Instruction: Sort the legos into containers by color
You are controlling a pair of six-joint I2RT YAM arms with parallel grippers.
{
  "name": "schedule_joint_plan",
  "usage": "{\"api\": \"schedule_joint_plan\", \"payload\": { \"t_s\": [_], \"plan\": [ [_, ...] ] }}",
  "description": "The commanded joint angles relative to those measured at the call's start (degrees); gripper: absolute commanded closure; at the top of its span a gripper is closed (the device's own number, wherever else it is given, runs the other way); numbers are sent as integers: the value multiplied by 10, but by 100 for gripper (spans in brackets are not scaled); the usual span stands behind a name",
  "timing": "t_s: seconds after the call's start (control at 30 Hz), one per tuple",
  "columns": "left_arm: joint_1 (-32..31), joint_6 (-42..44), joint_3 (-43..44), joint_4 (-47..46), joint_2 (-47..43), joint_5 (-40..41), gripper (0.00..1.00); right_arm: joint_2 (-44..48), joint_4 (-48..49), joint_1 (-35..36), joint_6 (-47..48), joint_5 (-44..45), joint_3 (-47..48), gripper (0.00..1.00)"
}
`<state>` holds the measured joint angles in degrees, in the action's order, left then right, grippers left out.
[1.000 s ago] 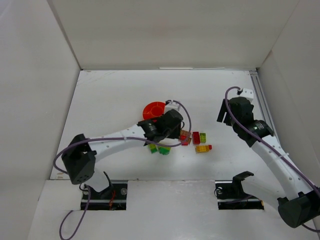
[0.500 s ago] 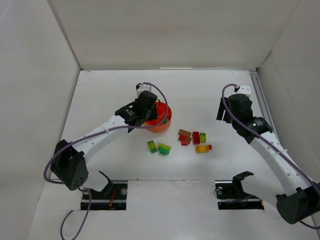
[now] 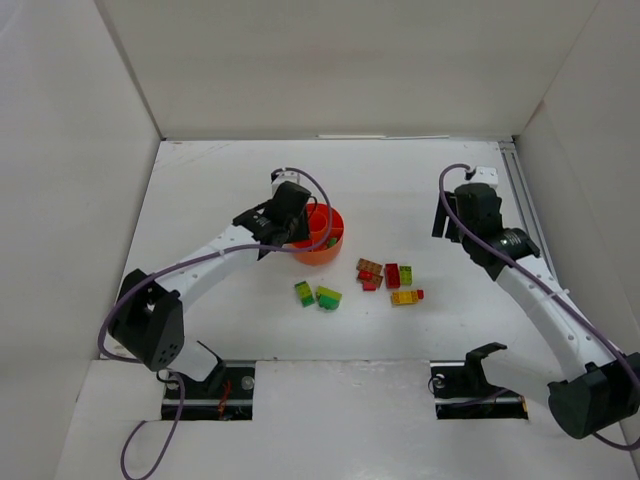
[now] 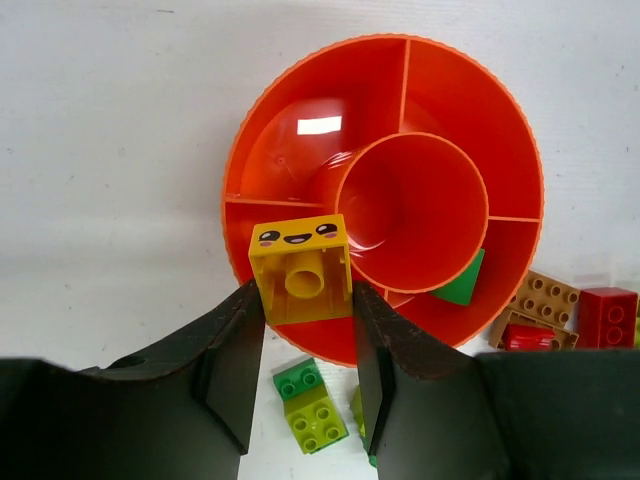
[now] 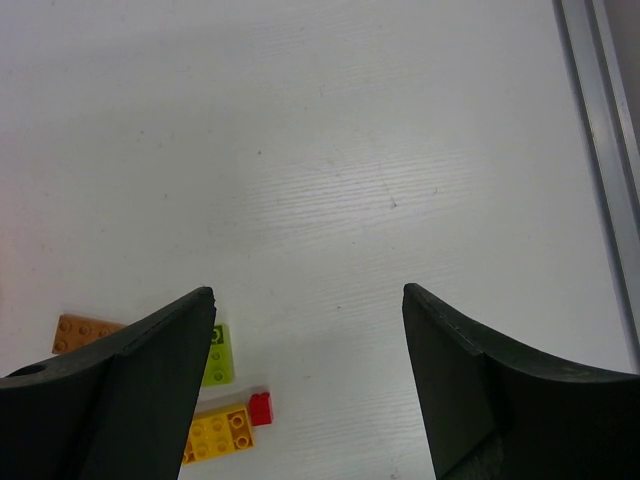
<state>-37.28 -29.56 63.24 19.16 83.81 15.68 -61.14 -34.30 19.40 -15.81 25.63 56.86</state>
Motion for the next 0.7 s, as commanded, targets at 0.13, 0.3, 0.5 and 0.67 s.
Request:
{"api": "schedule_joint_plan", "payload": {
  "t_s": [0.13, 0.3, 0.5, 0.67],
  "plan": [
    [4, 15, -8, -8, -7, -26, 62, -6, 30, -13, 11, -7, 26, 19],
    [4, 15, -21, -2, -13, -32, 61, -17, 30, -13, 11, -12, 26, 19],
    [4, 15, -28, -7, -32, -52, 40, -28, 41, -18, 17, -36, 26, 19],
    [4, 15, -27, -9, -37, -52, 31, -33, 32, -18, 22, -43, 26, 19]
  ]
}}
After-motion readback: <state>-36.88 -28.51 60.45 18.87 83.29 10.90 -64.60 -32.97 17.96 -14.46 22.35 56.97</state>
